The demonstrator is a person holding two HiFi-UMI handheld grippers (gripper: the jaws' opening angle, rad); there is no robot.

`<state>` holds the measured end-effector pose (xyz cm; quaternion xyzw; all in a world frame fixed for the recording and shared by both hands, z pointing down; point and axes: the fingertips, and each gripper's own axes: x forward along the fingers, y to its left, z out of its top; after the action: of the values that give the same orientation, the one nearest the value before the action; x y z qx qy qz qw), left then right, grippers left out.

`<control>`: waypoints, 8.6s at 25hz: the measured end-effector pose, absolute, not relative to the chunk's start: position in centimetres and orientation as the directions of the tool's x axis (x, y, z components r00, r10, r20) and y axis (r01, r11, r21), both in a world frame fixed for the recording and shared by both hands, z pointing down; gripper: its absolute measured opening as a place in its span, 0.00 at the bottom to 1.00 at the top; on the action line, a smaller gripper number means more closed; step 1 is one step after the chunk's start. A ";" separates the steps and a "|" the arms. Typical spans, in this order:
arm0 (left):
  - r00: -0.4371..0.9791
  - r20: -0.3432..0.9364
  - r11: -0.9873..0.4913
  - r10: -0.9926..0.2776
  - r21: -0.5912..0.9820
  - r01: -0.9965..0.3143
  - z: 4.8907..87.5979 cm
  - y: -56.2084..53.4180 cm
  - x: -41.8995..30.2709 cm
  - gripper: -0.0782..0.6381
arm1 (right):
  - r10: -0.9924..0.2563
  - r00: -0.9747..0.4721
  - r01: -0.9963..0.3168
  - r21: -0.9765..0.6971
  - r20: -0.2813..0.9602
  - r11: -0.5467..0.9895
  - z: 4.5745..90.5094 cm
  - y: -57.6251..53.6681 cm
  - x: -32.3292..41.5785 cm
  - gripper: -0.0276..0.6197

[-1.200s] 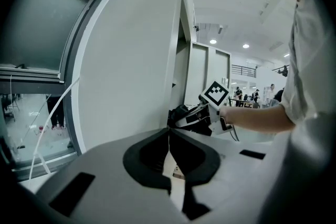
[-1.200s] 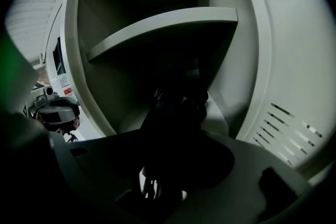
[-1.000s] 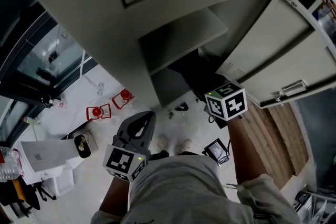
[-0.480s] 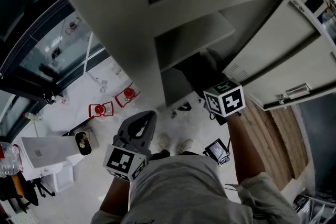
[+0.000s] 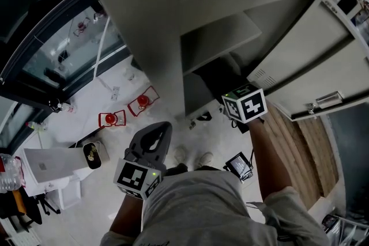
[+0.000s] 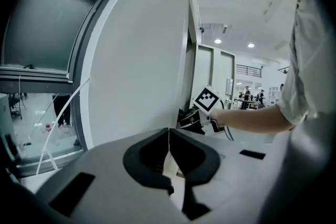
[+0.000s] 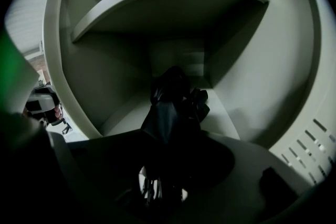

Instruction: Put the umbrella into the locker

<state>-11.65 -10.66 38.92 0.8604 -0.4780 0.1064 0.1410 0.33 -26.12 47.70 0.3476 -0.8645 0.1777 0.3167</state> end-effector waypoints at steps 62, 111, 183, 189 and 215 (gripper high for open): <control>0.642 0.320 -0.634 -0.697 0.142 -0.760 39.1 -9.2 -5.3 0.14 | -0.513 -0.571 -0.749 -0.151 0.641 0.645 47.5 -17.0 8.1 0.45; 0.584 0.335 -0.572 -0.739 0.144 -0.807 39.5 -9.8 -8.0 0.14 | -0.528 -0.560 -0.724 -0.067 0.638 0.687 46.2 -21.6 5.9 0.33; 0.613 0.309 -0.599 -0.727 0.151 -0.786 38.7 -10.1 -7.4 0.14 | -0.564 -0.600 -0.744 -0.138 0.567 0.654 45.0 -18.8 4.2 0.34; 0.635 0.308 -0.625 -0.708 0.144 -0.767 38.5 -9.9 -6.6 0.14 | -0.576 -0.583 -0.760 -0.132 0.573 0.637 44.9 -16.5 5.0 0.28; 0.715 0.307 -0.719 -0.629 0.120 -0.684 38.3 -9.5 -1.2 0.14 | -0.656 -0.495 -0.852 -0.169 0.570 0.496 44.1 -10.5 10.2 0.09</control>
<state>-1.24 -9.47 38.27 0.9190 -0.3572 0.1228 0.1133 10.24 -10.52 44.07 0.4511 -0.8358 0.2207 0.2217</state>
